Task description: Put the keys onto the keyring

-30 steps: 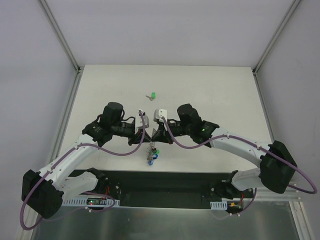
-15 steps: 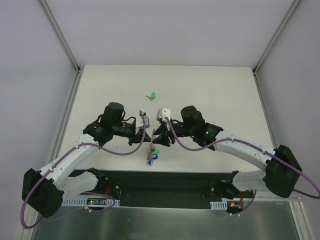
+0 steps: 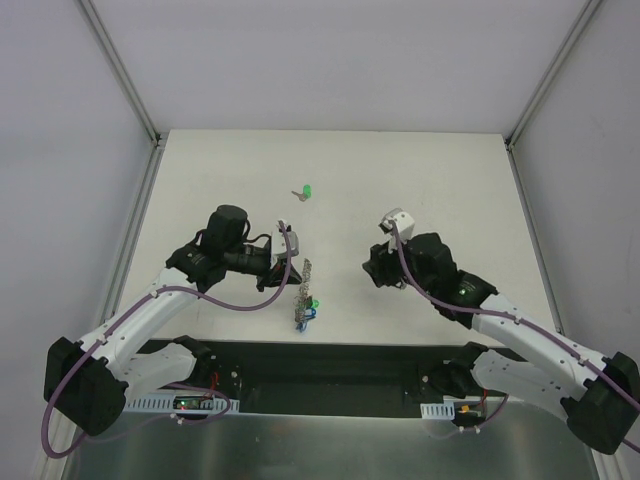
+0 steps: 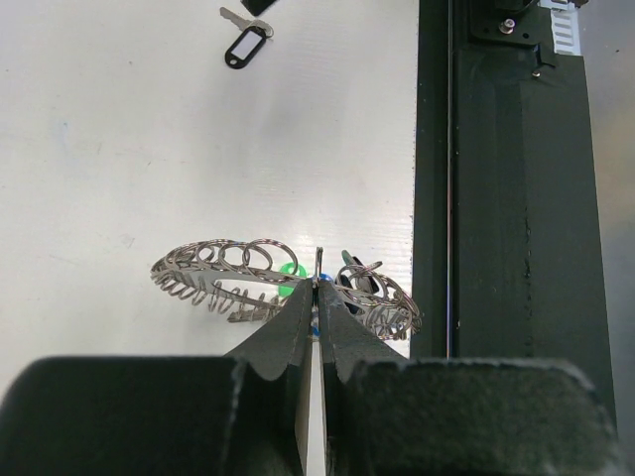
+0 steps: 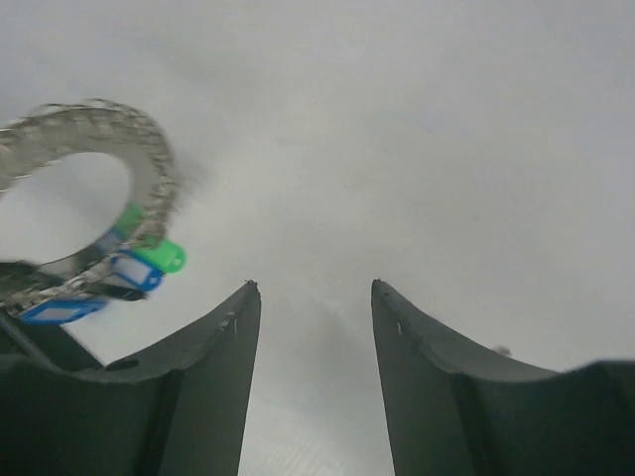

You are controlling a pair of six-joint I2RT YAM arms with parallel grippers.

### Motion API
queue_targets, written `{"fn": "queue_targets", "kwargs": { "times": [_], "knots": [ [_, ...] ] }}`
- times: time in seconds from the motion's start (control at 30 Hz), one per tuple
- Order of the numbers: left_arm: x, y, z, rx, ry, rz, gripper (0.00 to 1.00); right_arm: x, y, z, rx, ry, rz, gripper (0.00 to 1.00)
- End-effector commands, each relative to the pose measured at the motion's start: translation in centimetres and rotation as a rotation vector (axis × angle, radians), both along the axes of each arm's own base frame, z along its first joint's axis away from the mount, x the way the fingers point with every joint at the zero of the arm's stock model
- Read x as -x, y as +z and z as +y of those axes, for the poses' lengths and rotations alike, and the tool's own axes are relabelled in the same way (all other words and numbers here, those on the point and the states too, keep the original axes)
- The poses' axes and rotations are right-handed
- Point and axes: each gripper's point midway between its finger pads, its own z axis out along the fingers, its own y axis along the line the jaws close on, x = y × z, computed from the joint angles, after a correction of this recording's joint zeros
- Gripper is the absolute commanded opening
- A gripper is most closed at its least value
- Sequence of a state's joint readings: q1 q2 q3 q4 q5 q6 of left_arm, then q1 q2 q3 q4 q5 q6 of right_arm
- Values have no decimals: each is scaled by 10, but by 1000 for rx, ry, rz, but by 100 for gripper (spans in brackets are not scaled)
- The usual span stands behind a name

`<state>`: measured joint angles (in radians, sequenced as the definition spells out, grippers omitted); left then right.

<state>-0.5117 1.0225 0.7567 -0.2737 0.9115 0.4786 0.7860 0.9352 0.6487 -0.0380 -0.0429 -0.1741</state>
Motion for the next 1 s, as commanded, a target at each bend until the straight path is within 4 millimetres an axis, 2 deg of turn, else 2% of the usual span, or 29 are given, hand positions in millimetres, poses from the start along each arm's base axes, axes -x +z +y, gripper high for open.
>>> {"fn": "queue_targets", "kwargs": {
  "times": [0.0,0.07,0.17,0.27,0.57,0.77,0.97],
  "knots": [
    [4,14,-4,46,-31,-46,0,-14,-44,-80,88,-475,134,51],
    [4,15,-4,46,-27,-52,0,-14,-59,-97,98,-564,176,49],
    [4,16,-3,50,-25,-63,0,-12,-80,-112,99,-676,234,43],
    [5,17,-3,52,-25,-67,0,-13,-94,-117,112,-732,262,38],
    [6,20,-2,60,-24,-78,0,-13,-122,-111,170,-762,359,28],
    [7,21,-2,63,-23,-82,0,-14,-128,-105,181,-750,386,22],
    [8,23,-2,67,-26,-86,0,-14,-129,-101,173,-734,394,21]
  ]
}}
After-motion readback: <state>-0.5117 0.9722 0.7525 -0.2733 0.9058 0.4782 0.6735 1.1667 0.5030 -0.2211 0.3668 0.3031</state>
